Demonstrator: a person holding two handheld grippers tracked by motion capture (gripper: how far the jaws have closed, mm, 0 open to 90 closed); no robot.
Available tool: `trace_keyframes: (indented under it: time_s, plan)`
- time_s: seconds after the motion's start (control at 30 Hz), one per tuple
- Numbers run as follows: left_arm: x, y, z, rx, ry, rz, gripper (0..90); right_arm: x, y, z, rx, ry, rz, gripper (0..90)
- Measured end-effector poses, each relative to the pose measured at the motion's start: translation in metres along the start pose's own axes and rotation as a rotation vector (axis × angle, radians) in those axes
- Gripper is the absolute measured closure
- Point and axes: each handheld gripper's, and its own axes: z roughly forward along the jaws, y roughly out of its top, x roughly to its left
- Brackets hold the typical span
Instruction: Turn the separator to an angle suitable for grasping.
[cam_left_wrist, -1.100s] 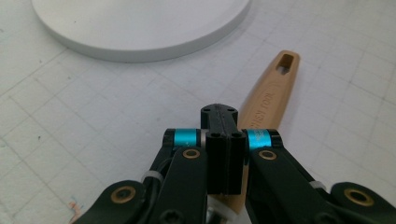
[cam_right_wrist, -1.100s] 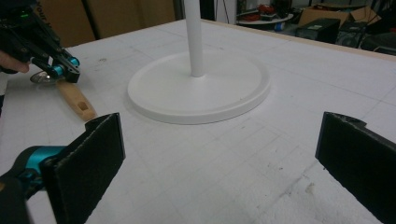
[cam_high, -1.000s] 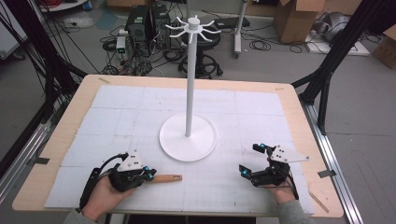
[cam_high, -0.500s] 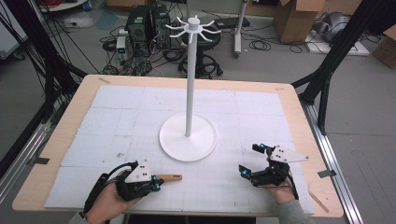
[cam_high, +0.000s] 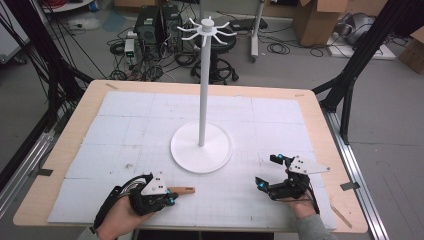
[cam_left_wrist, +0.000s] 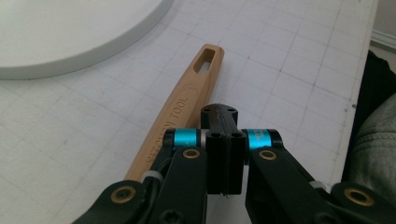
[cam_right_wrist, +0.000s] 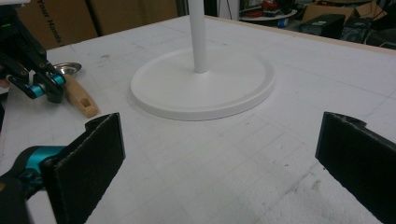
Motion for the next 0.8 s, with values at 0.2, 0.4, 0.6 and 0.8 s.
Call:
trace_keyframes:
  time_s: [0.2,0.4,0.6,0.8]
  plan:
    - [0.0014,0.0001,0.0026,-0.005,-0.005,-0.03,89.9,-0.0002,-0.0001,0.0005,0.0,0.0,-0.002,0.5]
    - [0.0031,0.0023,0.0046,-0.003,0.004,-0.02,89.9,0.0,-0.0001,0.0006,0.0,0.0,0.004,0.4]
    - [0.0031,0.0051,0.0079,0.006,0.032,-0.002,89.9,-0.0002,-0.0002,0.0007,-0.001,-0.001,0.001,0.5]
    - [0.0062,0.0062,0.0098,-0.004,0.048,-0.016,89.9,-0.0001,-0.0004,0.0011,0.004,0.001,0.001,0.4]
